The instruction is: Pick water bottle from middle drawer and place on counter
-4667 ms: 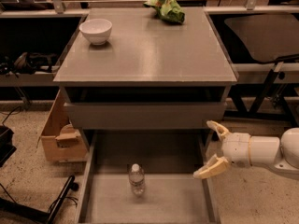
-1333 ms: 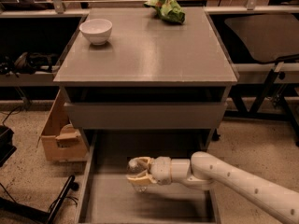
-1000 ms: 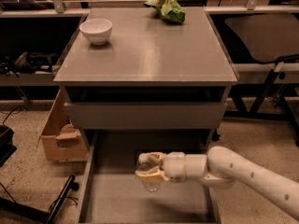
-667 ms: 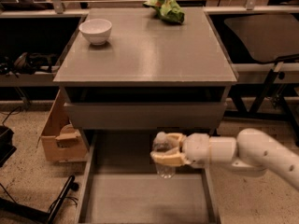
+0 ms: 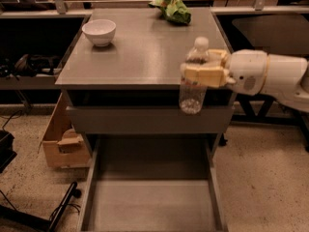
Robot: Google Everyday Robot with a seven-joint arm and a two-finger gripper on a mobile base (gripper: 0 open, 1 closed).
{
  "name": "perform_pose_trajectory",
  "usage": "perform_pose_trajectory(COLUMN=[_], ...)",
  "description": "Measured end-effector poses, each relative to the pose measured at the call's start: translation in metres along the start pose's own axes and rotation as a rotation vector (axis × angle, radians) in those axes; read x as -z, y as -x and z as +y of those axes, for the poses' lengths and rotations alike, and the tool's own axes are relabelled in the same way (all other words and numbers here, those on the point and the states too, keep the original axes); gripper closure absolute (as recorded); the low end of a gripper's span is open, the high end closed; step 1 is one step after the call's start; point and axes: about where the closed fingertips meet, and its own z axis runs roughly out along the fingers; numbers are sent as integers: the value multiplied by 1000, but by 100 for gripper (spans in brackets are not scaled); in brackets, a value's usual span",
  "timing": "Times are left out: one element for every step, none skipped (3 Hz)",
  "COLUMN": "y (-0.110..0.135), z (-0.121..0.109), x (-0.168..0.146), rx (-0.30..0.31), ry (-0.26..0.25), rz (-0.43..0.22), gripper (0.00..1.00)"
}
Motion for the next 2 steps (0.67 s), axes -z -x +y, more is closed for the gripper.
perform_pose_trajectory(y=[65,101], z=[-39,-86], x=[-27,-65], rx=[-8,-31], ry=[-90,-218], rz=[-23,-45], gripper=[100,100])
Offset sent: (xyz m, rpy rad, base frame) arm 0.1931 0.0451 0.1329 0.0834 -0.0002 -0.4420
